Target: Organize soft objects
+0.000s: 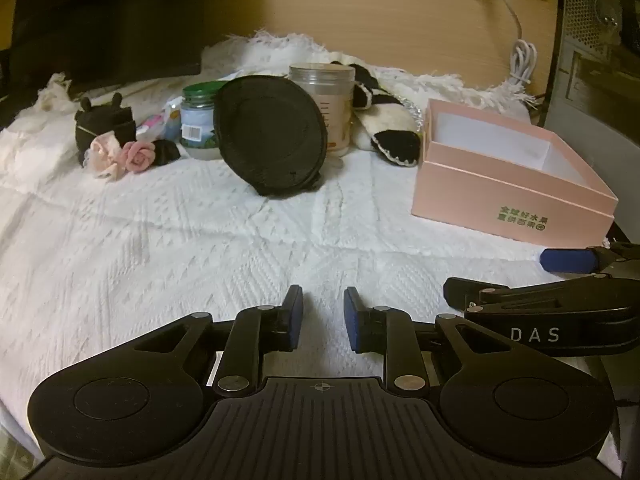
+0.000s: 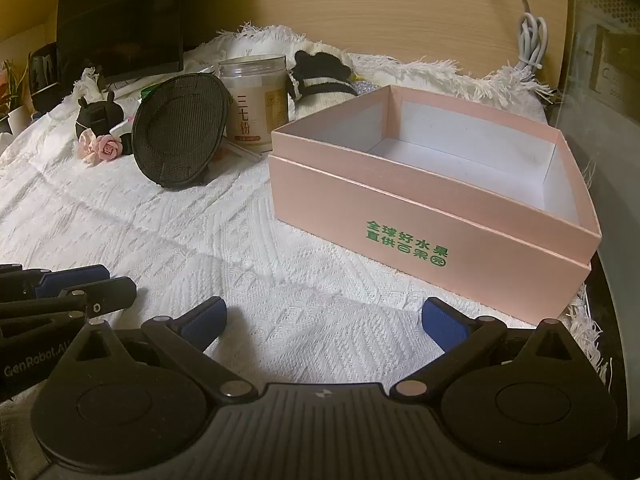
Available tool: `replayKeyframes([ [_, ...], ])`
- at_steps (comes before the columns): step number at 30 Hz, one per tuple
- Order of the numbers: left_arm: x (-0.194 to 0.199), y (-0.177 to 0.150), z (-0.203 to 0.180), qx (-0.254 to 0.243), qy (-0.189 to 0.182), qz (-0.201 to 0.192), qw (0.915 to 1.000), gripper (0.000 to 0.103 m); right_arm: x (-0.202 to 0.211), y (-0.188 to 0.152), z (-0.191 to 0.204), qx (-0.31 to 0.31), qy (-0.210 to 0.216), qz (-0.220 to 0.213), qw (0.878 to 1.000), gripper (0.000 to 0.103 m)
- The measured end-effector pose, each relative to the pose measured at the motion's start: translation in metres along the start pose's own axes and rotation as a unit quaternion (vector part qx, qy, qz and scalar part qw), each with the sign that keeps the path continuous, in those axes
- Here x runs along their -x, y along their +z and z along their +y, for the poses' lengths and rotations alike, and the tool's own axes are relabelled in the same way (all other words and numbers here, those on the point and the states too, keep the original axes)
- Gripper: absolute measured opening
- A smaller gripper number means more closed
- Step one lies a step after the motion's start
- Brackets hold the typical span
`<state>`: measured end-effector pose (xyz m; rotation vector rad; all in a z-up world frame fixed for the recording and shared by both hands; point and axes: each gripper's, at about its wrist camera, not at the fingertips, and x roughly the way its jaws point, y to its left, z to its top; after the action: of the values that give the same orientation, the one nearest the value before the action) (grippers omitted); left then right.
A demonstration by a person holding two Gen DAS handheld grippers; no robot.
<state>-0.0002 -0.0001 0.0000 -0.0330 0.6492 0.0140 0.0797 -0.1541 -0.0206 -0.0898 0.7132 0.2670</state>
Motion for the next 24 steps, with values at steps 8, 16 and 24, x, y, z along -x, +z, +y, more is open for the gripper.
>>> replayKeyframes([
  [8, 0.0008, -0.0007, -0.0007, 0.001, -0.002, 0.002, 1.0, 0.026, 0.0001, 0.0001, 0.0002, 0.001, -0.001, 0.0, 1.0, 0.103],
  [16, 0.0, 0.0002, 0.001, 0.005, -0.004, 0.003, 1.0, 0.026, 0.0, 0.0001, 0.0003, 0.001, -0.001, 0.0, 1.0, 0.103],
  [24, -0.0001, 0.0004, 0.001, 0.005, -0.003, 0.003, 1.0, 0.026, 0.0, 0.0002, 0.0003, 0.001, -0.001, 0.0, 1.0, 0.103],
])
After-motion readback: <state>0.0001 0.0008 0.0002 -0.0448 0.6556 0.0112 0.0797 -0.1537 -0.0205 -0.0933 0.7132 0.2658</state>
